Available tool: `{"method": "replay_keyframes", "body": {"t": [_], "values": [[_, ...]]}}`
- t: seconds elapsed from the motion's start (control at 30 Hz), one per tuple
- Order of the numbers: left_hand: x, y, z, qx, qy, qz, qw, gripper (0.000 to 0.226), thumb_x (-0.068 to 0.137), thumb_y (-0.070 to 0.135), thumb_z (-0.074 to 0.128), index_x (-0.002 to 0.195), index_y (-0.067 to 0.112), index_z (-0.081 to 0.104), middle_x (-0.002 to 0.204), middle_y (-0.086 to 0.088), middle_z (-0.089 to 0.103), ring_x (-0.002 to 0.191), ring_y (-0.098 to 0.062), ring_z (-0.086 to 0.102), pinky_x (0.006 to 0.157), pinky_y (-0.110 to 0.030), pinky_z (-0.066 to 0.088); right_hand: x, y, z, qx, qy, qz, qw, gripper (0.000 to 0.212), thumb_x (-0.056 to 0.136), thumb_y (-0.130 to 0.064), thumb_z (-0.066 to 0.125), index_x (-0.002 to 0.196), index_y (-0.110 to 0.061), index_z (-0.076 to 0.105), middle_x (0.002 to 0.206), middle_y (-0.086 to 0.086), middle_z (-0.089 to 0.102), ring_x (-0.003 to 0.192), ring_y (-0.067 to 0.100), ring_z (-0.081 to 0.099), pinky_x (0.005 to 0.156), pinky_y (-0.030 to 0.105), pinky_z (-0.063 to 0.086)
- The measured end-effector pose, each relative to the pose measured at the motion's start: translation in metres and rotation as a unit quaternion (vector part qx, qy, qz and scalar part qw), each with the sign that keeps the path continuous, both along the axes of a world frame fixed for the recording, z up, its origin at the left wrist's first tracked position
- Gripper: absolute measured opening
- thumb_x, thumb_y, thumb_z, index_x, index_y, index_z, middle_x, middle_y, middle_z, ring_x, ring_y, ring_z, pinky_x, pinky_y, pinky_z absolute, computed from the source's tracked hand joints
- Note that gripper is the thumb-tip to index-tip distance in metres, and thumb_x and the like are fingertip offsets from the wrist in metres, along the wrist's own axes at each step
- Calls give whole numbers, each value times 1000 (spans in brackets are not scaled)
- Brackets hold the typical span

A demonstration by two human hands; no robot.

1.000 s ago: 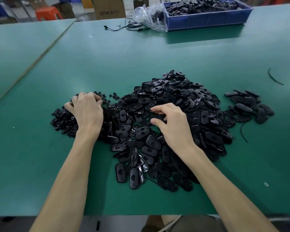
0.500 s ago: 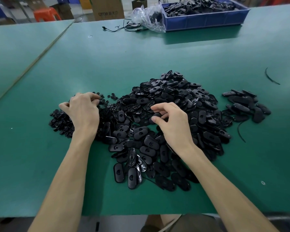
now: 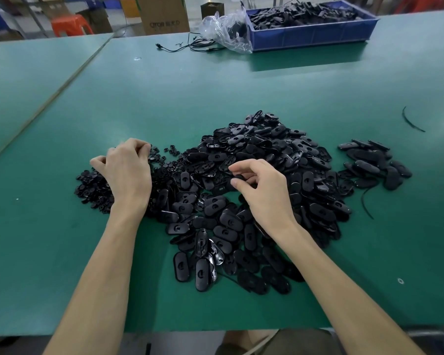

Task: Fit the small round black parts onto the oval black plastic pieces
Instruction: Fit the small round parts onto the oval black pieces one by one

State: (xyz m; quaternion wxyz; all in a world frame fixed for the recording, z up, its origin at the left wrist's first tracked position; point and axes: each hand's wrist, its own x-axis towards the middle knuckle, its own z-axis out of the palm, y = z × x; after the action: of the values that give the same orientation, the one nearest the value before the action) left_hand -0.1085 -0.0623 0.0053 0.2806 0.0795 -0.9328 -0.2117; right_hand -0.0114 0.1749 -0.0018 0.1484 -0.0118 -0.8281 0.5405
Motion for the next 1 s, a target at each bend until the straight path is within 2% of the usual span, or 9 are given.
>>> {"method": "replay_keyframes", "body": {"t": [0.1, 0.2, 0.27, 0.37, 0.43, 0.53, 0.6, 0.8, 1.0], "values": [[2, 5, 1, 46, 14, -57, 997, 19, 104, 29, 62, 108, 17, 75, 101, 0, 76, 89, -18, 62, 90, -33, 27, 0, 0, 0, -37, -1, -1, 999, 26, 90, -3, 79, 108, -21, 76, 102, -11, 73, 94, 0, 67, 84, 9, 50], [6, 16, 4, 113, 9, -149, 982, 15, 99, 18, 70, 109, 11, 77, 101, -3, 75, 89, -11, 65, 87, -13, 43, 0, 1, 1, -57, 0, -3, 998, 25, 89, -4, 80, 108, -20, 76, 101, -14, 74, 93, -1, 68, 84, 9, 50], [9, 24, 7, 141, -12, -200, 970, 12, 97, 14, 72, 107, 14, 78, 100, 1, 75, 90, -7, 66, 84, -8, 46, 0, 2, 1, -67, 4, -3, 998, 24, 90, -3, 79, 109, -17, 76, 100, -13, 75, 94, -1, 69, 84, 9, 50], [14, 38, 9, 190, -35, -260, 946, 13, 94, 13, 74, 103, 20, 81, 95, 11, 77, 89, -4, 69, 85, -15, 51, 1, 4, 3, -80, 12, -5, 997, 23, 91, -2, 77, 110, -16, 76, 100, -10, 75, 94, 0, 69, 86, 12, 52], [17, 46, 10, 233, -42, -294, 926, 15, 92, 10, 75, 104, 19, 81, 95, 13, 78, 90, -3, 72, 84, -17, 53, 1, 4, 4, -97, 12, -8, 995, 23, 92, -2, 76, 110, -16, 76, 100, -8, 76, 95, 4, 70, 90, 19, 55], [20, 54, 11, 302, -47, -331, 893, 21, 90, 4, 77, 106, 16, 79, 98, 8, 79, 94, -9, 74, 89, -20, 56, 1, 5, 4, -122, 13, -20, 992, 21, 93, -3, 75, 110, -16, 74, 100, -5, 76, 96, 9, 71, 94, 33, 59], [22, 57, 10, 345, -52, -347, 871, 23, 89, 2, 78, 108, 14, 78, 99, 4, 80, 97, -13, 75, 90, -22, 56, 0, 5, 4, -138, 16, -32, 990, 20, 94, -5, 75, 109, -17, 74, 100, -5, 75, 96, 10, 70, 93, 38, 59], [26, 66, 6, 404, -70, -359, 838, 27, 87, 0, 79, 111, 12, 77, 102, 0, 80, 99, -17, 75, 90, -22, 56, 0, 5, 3, -151, 29, -47, 987, 19, 94, -7, 76, 108, -19, 72, 99, -7, 74, 95, 7, 70, 92, 27, 58], [27, 68, 6, 430, -64, -345, 832, 26, 84, 4, 83, 108, 12, 77, 102, -3, 78, 96, -18, 75, 88, -25, 58, -2, 6, 2, -154, 34, -56, 986, 21, 94, -6, 75, 111, -18, 72, 102, -8, 73, 97, 6, 69, 90, 21, 56]]}}
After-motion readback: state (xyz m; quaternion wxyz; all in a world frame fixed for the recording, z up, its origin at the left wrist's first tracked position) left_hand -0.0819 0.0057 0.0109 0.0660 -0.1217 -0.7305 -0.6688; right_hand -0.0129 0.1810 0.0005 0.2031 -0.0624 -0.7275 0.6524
